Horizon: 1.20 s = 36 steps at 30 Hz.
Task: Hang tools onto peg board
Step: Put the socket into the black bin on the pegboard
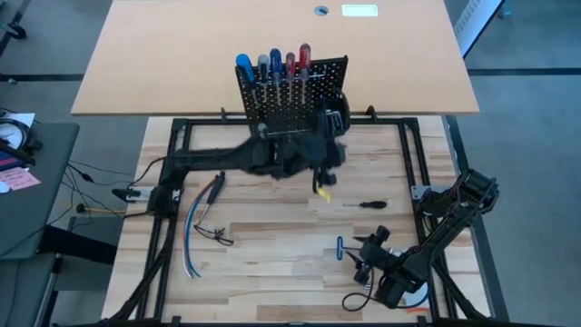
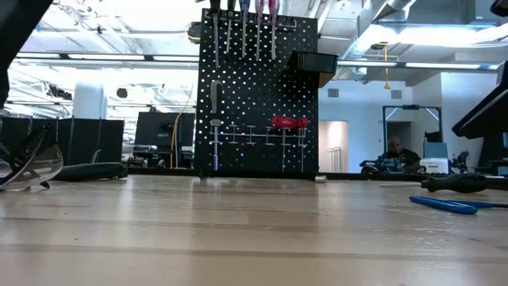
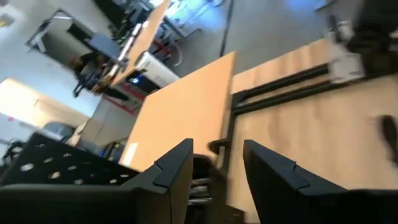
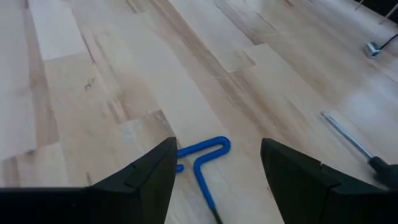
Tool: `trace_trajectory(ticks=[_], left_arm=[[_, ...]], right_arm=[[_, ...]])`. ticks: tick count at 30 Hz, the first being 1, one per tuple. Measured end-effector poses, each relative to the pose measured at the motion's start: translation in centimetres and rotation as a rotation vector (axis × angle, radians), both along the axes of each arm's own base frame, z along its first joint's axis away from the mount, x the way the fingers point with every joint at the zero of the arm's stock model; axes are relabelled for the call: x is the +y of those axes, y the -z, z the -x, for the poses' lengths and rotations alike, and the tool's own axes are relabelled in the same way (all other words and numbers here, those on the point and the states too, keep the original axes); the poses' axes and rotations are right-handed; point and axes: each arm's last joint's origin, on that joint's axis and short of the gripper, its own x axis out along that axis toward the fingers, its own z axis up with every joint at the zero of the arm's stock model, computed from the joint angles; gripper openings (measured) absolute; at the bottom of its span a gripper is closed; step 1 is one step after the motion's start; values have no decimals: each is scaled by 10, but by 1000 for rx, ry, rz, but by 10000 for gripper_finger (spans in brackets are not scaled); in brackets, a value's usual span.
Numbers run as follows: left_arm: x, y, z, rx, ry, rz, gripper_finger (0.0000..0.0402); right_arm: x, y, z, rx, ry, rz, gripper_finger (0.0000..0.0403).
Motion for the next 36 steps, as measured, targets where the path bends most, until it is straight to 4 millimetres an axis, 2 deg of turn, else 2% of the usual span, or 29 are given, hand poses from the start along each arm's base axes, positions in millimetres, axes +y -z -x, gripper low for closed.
trace_trajectory(ticks=[5,12,18,21,27,36], left_arm=[[-44,9,6,77,28,8,137],[-106,28,28,179,66,157,136],[-152,60,36,204,54,164,136],[-165,78,41,200,10,145,136],[-181,115,54,151,-129,107,136],[-204,137,107,-83,-164,151,136]], right_arm=[[3,0,-3,4,-44,14,240],[-3,-1,-12,8,-23,23,240],[-9,-1,-19,4,10,18,240],[-11,-1,-21,3,17,17,240],[-16,-1,-26,25,13,47,240],[-30,-1,-41,15,79,38,240]])
